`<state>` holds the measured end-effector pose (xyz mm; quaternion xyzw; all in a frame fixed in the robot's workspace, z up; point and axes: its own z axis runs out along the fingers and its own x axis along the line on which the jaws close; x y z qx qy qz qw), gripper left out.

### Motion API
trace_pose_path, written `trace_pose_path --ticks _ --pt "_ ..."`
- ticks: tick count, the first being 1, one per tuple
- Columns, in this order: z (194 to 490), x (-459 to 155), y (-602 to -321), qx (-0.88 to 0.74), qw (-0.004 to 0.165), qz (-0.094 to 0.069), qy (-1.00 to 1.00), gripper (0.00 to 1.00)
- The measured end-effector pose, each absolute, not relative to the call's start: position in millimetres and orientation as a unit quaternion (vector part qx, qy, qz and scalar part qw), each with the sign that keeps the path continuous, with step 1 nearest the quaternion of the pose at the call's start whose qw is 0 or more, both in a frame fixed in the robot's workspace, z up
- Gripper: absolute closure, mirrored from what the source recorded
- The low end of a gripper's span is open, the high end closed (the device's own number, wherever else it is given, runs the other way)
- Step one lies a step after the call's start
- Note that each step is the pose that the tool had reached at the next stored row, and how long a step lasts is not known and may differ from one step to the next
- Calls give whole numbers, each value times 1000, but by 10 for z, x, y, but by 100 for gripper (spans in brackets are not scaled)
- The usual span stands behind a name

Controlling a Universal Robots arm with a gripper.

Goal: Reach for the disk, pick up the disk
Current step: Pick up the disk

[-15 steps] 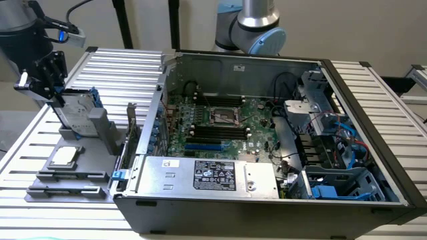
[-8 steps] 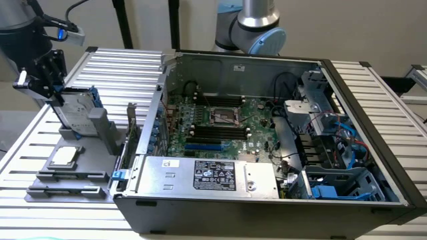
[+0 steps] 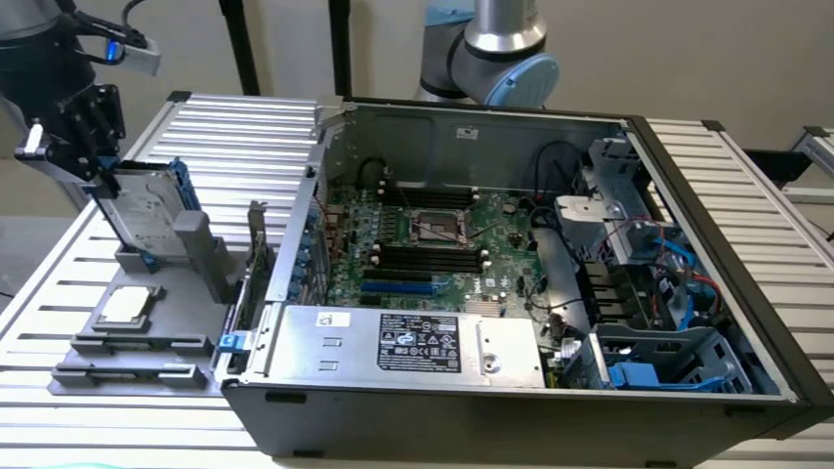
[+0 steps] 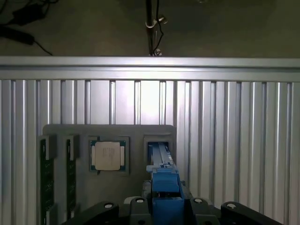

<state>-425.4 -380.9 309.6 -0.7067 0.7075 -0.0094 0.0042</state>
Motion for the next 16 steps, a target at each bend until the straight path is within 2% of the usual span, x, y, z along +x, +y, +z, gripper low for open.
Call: trace_pose_path --ticks 16 --pt "3666 -4248 -3809 -707 4 -9 707 67"
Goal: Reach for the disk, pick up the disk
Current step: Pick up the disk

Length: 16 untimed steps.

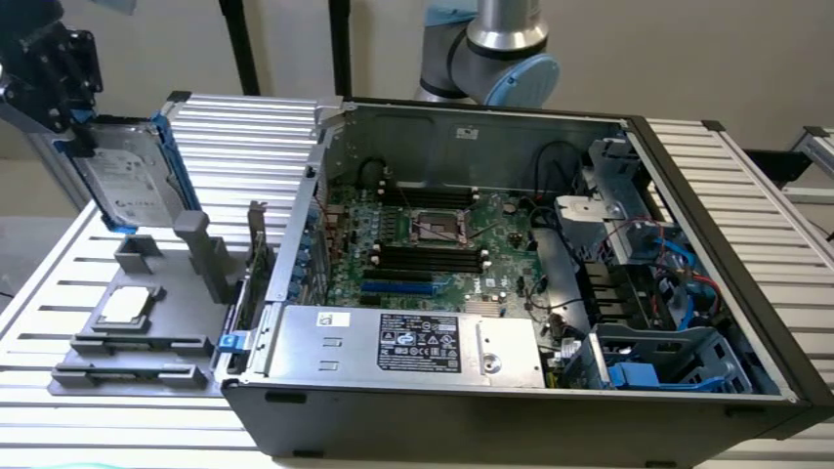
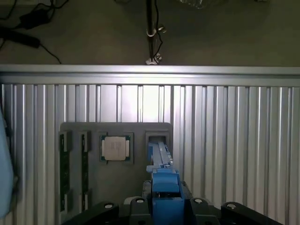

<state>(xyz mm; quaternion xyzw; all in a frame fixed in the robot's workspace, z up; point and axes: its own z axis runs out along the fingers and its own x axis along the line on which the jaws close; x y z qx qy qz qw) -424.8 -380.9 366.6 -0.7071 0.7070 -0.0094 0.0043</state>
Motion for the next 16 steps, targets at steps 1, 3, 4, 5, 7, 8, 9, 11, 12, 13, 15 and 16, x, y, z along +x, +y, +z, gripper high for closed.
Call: trace_pose_path --ticks 1,3,4,5,7,8,9,11,12,13,15,16 --pt "3711 -4244 -3809 -707 4 -9 707 67" --pt "3802 -4232 -3810 -707 4 -9 707 67" --pt "3850 -4221 -3810 -708 4 -9 707 67" --pt "3894 -4209 -3810 -708 4 -9 706 67" --pt "3983 -4165 -3811 -709 5 -9 706 67" --pt "4019 -4135 -3812 -709 6 -8 705 67" --pt "4054 -4102 -3813 -709 7 -6 705 67" --pt "4124 -4034 -3818 -710 10 -4 704 67" --pt "4161 -3999 -3820 -711 11 -3 703 67" --pt "4196 -3965 -3822 -711 12 -2 703 67" --pt "4271 -3890 -3828 -712 14 0 702 67" --pt "4308 -3853 -3831 -712 15 2 702 67"
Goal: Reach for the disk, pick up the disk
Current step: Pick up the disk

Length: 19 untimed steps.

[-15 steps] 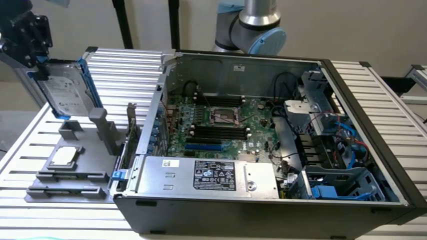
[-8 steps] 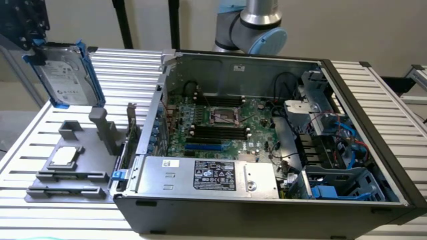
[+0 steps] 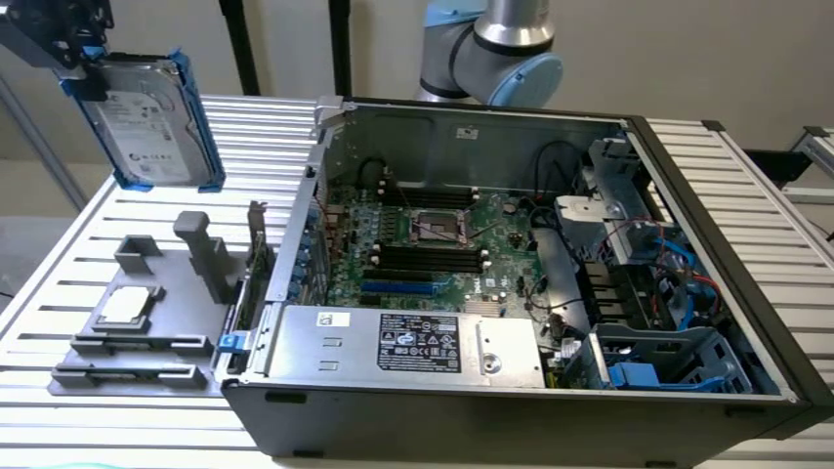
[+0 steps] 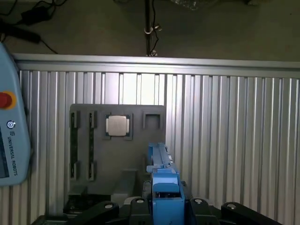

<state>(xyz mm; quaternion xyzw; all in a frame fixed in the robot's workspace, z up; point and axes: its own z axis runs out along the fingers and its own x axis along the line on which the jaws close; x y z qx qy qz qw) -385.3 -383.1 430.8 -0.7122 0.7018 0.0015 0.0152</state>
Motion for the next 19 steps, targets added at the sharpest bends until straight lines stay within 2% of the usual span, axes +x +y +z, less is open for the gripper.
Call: trace_pose_path --ticks 19 --pt "4952 -3001 -3977 -713 26 12 701 67"
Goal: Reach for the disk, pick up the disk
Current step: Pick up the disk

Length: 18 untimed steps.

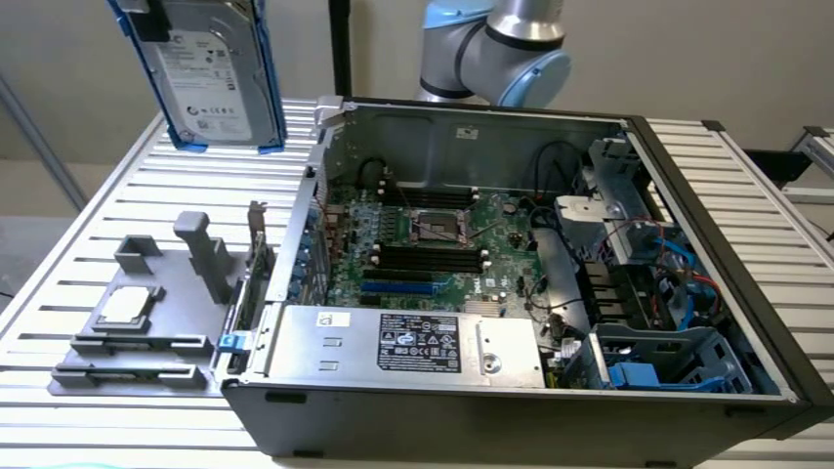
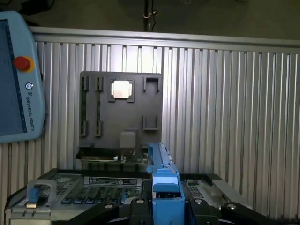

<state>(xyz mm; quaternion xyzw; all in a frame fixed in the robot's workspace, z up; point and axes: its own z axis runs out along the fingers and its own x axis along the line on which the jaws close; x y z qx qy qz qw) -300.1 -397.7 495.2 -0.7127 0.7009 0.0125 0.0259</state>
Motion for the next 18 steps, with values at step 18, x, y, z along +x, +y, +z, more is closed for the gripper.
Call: trace_pose_path --ticks 18 --pt "5075 -2201 -4252 -713 24 16 701 67"
